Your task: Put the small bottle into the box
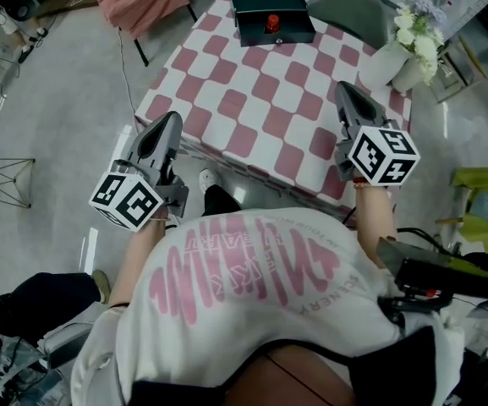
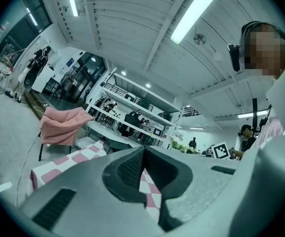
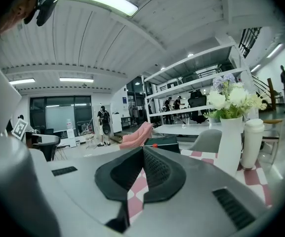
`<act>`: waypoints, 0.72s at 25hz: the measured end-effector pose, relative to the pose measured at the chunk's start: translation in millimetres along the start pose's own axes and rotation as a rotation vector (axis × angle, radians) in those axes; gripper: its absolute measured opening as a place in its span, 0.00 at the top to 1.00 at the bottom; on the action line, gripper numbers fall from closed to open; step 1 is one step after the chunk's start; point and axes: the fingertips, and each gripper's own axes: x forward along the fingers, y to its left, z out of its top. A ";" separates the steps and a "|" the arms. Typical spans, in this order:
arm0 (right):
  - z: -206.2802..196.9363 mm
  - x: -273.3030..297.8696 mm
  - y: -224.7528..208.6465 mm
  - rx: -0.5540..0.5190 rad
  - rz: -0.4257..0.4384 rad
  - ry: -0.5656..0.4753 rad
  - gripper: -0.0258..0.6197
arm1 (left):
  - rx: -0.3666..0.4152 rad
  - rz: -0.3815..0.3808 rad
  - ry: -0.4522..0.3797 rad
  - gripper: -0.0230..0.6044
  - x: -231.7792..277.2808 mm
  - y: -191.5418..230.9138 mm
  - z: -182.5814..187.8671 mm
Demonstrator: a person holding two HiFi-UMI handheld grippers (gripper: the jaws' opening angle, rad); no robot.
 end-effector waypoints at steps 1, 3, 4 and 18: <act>-1.4 -1.7 -1.1 0.001 -0.002 0.003 0.95 | 0.000 0.000 0.002 0.95 -0.6 -1.5 -1.5; -3.6 -4.3 -1.2 -0.001 -0.002 0.008 0.95 | -0.003 0.002 0.003 0.95 -2.6 -3.7 -3.2; -4.4 -5.3 -0.8 -0.006 -0.003 0.010 0.95 | -0.004 0.003 0.001 0.95 -3.7 -4.5 -3.7; -16.3 -13.7 -2.4 -0.031 -0.003 0.034 0.95 | -0.009 0.011 -0.012 0.95 -12.5 -12.4 -11.9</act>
